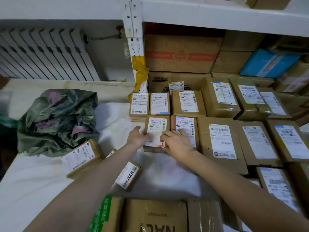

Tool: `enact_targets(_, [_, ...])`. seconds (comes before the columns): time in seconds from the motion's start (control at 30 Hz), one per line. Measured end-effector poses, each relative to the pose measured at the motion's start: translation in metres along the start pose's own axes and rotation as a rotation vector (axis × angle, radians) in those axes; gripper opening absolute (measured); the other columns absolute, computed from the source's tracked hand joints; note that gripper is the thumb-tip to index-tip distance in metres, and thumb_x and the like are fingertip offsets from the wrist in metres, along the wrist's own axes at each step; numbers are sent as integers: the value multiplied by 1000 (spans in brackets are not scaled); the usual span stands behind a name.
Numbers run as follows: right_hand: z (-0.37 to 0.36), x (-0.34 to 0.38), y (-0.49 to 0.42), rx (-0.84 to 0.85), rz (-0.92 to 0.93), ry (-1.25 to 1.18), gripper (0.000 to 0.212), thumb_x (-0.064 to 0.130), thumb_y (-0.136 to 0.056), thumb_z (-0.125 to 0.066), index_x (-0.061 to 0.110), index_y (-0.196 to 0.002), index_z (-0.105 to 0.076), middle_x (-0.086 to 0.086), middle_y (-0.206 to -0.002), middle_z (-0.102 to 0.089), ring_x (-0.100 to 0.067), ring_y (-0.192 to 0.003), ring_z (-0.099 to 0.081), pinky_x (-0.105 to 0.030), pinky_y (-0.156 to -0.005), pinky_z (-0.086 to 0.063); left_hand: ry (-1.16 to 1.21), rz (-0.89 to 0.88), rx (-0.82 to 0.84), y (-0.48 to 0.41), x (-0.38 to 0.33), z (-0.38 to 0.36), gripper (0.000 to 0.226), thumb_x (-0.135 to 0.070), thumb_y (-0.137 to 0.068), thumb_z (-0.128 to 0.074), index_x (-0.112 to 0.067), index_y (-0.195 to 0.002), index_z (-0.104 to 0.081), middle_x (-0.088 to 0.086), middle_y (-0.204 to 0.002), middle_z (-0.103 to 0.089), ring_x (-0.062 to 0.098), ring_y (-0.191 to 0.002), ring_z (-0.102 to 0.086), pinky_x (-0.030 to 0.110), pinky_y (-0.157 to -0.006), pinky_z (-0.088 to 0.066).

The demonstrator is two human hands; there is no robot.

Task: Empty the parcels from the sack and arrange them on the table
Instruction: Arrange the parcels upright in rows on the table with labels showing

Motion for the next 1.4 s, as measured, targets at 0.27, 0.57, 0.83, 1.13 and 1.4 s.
enact_targets(0.27, [-4, 11, -3, 38, -73, -75, 33, 14, -87, -60, 24, -117, -53, 3, -125, -50, -22, -115, -50, -36, -90, -40, -961, -2, 342, 62, 21, 62, 115, -54, -72, -74, -14, -153, -3, 21, -153, -18, 37, -142, -18, 40, -105, -33])
enact_targets(0.57, [3, 41, 19, 58, -5, -310, 46, 18, -89, -57, 19, -134, -49, -4, -135, -42, -24, -126, -41, -38, -104, -39, -1474, -313, 434, 81, 58, 72, 130, -23, -60, -88, -19, -152, 4, 17, -154, -10, 34, -145, -8, 58, -116, -9])
enact_targets(0.83, [12, 47, 36, 88, -21, -466, 33, 17, -90, -58, 22, -122, -58, 0, -126, -53, -20, -116, -53, -38, -94, -48, -1459, -423, 269, 85, 65, 74, 90, -23, -69, -75, -17, -142, -22, 11, -136, -31, 30, -132, -30, 55, -115, -15])
enact_targets(1.13, [34, 89, 42, 169, 63, -473, 99, 55, -60, -80, 19, -138, -31, -6, -128, -48, -25, -117, -50, -43, -93, -47, -1156, -465, 235, 118, 4, 75, 100, -53, -59, -79, -18, -138, -28, 5, -126, -40, 24, -125, -34, 50, -112, -17])
enact_targets(1.4, [45, 82, 52, 77, -206, -498, 106, 60, -55, -80, 8, -134, -33, -8, -128, -42, -27, -115, -51, -37, -86, -50, -559, -337, -84, 131, 14, 75, 132, -35, -57, -88, -20, -153, 2, 12, -148, -21, 30, -139, -21, 45, -114, -25])
Point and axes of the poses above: each hand's wrist, its own y-axis away from the middle knuckle, its own z-axis out of the back of the hand, x = y × z, the point moved 1 cm from there along -y, towards the middle knuckle
